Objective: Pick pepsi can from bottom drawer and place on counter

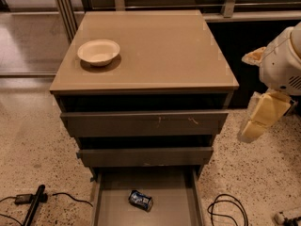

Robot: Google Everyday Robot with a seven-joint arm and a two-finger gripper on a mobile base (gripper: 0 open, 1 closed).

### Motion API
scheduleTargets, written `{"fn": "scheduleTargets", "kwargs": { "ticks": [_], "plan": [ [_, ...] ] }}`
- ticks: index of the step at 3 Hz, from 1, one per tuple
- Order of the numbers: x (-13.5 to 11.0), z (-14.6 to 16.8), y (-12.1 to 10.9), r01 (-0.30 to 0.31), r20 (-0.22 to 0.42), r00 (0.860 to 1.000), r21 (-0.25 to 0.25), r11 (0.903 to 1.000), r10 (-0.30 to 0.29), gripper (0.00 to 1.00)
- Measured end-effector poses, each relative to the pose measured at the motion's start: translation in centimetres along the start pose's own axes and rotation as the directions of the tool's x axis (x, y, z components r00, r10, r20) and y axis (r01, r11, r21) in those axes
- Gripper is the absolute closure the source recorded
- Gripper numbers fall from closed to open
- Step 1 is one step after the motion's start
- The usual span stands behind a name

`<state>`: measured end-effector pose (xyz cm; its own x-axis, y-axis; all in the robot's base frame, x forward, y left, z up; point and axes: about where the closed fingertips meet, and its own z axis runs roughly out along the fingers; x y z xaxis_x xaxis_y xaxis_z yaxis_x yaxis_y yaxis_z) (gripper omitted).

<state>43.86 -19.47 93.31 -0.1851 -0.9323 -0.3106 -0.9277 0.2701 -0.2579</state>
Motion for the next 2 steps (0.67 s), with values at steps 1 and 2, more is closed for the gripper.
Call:
{"fn": "scheduleTargets", "kwargs": {
  "ticks": [1,2],
  "plan": [
    [0.4,3.6,1.5,-0.009,0.075,0.997,-0.015,0.9998,0.010,0.00],
    [1.8,8.5,3.9,-0.039,0.166,0.985,-0.050,0.9980,0.047,0.00]
  ]
}}
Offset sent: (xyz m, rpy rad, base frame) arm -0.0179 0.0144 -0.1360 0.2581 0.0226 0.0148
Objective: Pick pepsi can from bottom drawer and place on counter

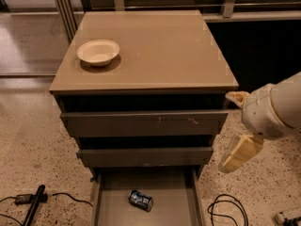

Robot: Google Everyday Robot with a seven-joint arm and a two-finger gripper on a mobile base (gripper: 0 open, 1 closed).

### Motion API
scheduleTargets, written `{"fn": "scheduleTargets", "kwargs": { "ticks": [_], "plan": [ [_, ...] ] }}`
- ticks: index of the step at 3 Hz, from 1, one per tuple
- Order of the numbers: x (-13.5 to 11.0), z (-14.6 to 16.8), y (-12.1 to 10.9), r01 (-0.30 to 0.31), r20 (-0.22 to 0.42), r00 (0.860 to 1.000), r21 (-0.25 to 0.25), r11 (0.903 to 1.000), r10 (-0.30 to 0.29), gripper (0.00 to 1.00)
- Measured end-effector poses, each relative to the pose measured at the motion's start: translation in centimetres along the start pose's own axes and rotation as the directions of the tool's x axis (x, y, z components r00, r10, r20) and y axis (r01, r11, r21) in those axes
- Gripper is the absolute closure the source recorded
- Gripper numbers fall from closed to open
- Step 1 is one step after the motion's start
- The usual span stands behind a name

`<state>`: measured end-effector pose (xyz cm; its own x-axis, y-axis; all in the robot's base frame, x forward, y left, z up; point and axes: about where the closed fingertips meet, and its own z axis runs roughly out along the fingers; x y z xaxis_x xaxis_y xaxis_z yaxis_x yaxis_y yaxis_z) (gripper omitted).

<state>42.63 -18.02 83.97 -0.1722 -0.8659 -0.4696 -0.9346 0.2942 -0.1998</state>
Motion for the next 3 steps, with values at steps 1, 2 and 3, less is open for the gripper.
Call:
{"fn": "scheduleTargets", "kwargs": {
  "ticks": [1,2,3],
  "plan": [
    [1.9,4.2,2.0,-0.030,0.043,0.999,-0.023,0.9993,0.031,0.00],
    [1.5,3.8,2.4,-0.033,0.046,0.998,-0.017,0.9993,0.034,0.00],
    [1.0,6.0,3.7,-0.037,0.014,0.999,-0.018,0.9991,0.038,0.00]
  ]
}}
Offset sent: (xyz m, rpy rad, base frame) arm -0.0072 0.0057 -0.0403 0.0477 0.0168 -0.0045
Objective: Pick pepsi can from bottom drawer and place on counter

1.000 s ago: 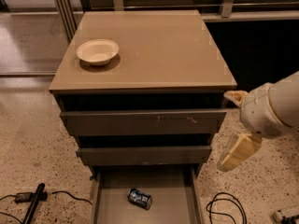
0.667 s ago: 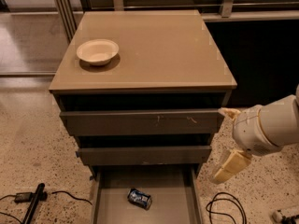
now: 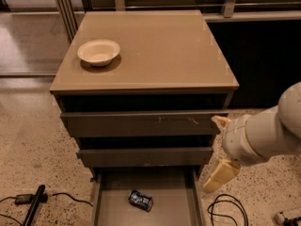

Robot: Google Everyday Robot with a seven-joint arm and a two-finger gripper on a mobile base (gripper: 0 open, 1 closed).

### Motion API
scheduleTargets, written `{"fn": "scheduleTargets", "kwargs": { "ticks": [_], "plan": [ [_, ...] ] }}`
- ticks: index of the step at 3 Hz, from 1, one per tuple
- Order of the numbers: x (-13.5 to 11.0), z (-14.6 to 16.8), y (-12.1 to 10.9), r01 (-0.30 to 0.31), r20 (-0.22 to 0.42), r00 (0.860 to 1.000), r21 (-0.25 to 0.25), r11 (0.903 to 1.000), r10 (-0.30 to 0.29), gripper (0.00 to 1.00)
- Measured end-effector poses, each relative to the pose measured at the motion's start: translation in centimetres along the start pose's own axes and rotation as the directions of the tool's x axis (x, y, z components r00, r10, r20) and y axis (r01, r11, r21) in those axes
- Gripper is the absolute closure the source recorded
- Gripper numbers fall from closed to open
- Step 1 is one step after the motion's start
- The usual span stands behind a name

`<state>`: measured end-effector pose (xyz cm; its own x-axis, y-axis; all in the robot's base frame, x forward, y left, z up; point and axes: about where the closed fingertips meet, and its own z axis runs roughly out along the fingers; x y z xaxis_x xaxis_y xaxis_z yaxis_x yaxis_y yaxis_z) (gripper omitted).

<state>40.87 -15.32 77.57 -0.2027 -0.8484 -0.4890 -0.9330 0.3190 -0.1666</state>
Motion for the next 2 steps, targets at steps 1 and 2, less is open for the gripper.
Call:
{"fn": "scheduleTargets", "kwargs": {
  "ticks": [1,2],
  "plan": [
    [1.8,5.0,0.7,-0.074,-0.056,0.996,0.028,0.9968,0.076,0.00],
    [3.8,8.6,1.3,-0.143,-0.082,0.986,0.053,0.9882,0.147,0.00]
  ]
}}
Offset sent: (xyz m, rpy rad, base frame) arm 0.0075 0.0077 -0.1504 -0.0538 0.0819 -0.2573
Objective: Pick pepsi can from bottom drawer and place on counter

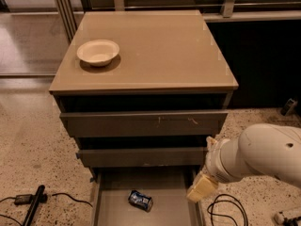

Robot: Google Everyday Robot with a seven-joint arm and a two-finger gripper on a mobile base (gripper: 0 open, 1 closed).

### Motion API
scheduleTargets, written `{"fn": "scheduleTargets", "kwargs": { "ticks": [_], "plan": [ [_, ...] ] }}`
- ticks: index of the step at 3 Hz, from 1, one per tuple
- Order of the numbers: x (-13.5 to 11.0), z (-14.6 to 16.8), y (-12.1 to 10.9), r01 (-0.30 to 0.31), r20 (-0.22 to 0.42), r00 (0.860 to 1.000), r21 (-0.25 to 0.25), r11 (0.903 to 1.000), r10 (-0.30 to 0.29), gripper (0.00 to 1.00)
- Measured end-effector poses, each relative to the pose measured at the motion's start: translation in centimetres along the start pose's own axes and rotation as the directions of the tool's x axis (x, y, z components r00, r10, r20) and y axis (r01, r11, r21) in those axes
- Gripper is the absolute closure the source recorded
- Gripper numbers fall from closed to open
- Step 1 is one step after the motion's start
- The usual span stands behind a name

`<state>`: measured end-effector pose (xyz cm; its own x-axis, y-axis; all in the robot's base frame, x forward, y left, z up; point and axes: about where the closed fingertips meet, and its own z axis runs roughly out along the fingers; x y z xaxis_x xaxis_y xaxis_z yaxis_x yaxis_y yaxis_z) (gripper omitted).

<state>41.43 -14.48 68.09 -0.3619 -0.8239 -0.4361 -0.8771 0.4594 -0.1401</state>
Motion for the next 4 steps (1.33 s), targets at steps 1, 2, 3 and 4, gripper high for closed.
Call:
{"fn": "scheduleTargets", "kwargs": {
  "ticks": [1,2,3,4],
  "plan": [
    [1.1,3.5,0.3,-0.065,0.045,0.997,0.006,0.9979,0.065,0.00],
    [1.2,6.9,-0.3,-0.056,0.152,0.987,0.005,0.9984,0.055,0.00],
    [1.1,9.6,-0.1,-0.004,0.233,0.973,-0.021,0.9998,0.008,0.00],
    [0.9,11.4,-0.5,0.013,0.283,0.959,-0.055,0.9984,0.003,0.00]
  ]
}}
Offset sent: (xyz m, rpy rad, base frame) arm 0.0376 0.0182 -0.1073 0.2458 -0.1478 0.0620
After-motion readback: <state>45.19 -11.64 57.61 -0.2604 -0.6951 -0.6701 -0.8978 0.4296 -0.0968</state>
